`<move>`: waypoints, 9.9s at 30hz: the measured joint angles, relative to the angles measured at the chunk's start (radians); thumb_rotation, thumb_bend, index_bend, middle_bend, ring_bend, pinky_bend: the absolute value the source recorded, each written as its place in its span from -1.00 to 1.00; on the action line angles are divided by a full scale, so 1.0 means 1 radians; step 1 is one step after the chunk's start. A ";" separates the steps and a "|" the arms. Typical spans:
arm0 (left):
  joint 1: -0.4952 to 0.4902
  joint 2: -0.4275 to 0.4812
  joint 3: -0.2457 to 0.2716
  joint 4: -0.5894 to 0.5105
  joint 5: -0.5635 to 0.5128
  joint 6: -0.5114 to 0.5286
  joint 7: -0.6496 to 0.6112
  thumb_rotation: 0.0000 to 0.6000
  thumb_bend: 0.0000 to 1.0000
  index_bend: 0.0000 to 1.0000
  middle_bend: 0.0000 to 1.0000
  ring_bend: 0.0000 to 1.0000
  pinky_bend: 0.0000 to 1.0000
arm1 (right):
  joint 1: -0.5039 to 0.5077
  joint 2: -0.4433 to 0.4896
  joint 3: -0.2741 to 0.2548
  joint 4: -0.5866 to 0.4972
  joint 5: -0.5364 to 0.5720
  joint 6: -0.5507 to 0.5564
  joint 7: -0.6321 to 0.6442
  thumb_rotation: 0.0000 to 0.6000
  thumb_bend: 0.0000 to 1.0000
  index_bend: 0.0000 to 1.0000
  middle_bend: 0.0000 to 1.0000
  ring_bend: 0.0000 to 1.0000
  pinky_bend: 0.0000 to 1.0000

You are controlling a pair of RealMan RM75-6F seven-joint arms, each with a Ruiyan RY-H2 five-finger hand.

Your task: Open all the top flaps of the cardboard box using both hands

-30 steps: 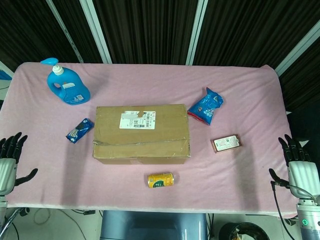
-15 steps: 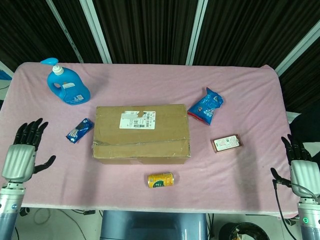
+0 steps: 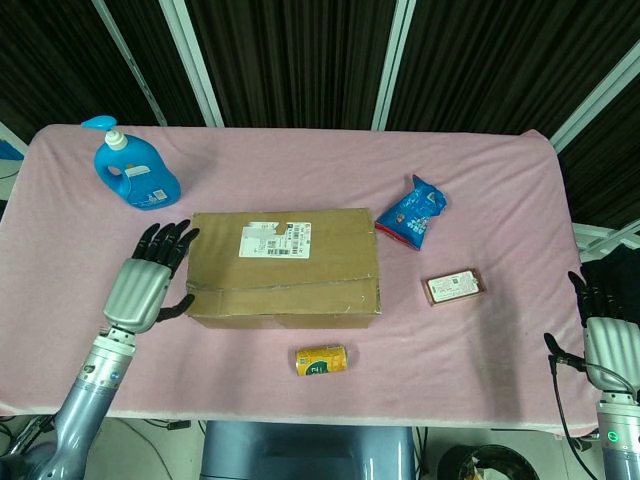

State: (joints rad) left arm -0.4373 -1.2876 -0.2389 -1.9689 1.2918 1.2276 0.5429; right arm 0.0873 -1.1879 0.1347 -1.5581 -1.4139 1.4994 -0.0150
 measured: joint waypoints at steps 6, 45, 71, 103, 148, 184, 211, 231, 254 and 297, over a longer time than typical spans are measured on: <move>-0.050 -0.046 -0.004 0.002 -0.058 -0.027 0.066 1.00 -0.49 -1.00 -1.00 -1.00 -1.00 | -0.001 0.000 0.003 -0.005 0.012 -0.005 0.006 1.00 -0.37 -1.00 -1.00 -1.00 -0.57; -0.433 -0.084 -0.255 0.426 -0.285 -0.126 0.200 1.00 -0.14 -1.00 -1.00 -1.00 -1.00 | 0.003 -0.001 0.024 -0.025 0.060 -0.035 0.050 1.00 -0.38 -1.00 -1.00 -1.00 -0.57; -0.202 0.098 -0.037 0.249 -0.139 -0.003 -0.068 1.00 -0.48 -1.00 -1.00 -1.00 -1.00 | 0.043 0.099 0.060 -0.180 0.151 -0.126 -0.043 1.00 -0.38 -1.00 -1.00 -1.00 -0.57; 0.225 0.085 0.209 0.404 0.106 0.312 -0.510 1.00 -0.49 -1.00 -1.00 -1.00 -1.00 | 0.756 0.061 0.326 -0.305 0.657 -0.612 -0.508 1.00 1.00 -0.56 -0.62 -0.73 -0.54; 0.243 0.103 0.156 0.390 0.087 0.229 -0.546 1.00 -0.48 -1.00 -1.00 -1.00 -1.00 | 1.048 -0.183 0.191 -0.138 0.973 -0.513 -0.616 1.00 1.00 -0.25 -0.14 -0.25 -0.33; 0.251 0.101 0.138 0.387 0.095 0.213 -0.556 1.00 -0.47 -1.00 -1.00 -1.00 -1.00 | 1.069 -0.088 0.448 -0.346 1.396 -0.491 -0.393 1.00 1.00 -0.57 0.07 0.15 -0.13; 0.257 0.089 0.132 0.402 0.112 0.225 -0.553 1.00 -0.44 -1.00 -1.00 -1.00 -1.00 | 1.117 0.215 0.551 -0.554 1.735 -0.744 -0.302 1.00 1.00 -0.61 0.04 0.15 -0.13; 0.260 0.090 0.131 0.401 0.121 0.225 -0.554 1.00 -0.44 -1.00 -1.00 -1.00 -1.00 | 1.096 0.337 0.481 -0.567 1.631 -0.888 -0.190 1.00 1.00 -0.68 -0.08 0.07 -0.34; 0.262 0.090 0.131 0.401 0.130 0.228 -0.553 1.00 -0.44 -1.00 -1.00 -1.00 -1.00 | 1.085 0.566 0.399 -0.664 1.534 -1.023 -0.086 1.00 1.00 -0.69 -0.08 0.07 -0.34; 0.193 0.184 0.106 0.301 0.139 0.129 -0.473 1.00 -0.27 -1.00 -1.00 -1.00 -1.00 | 0.458 0.378 0.211 -0.563 0.545 -0.520 -0.103 1.00 0.13 -0.84 -0.71 -0.59 -0.53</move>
State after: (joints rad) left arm -0.2440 -1.1034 -0.1329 -1.6680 1.4313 1.3566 0.0703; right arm 0.5457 -0.8102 0.3455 -2.1215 -0.8686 0.9791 -0.1179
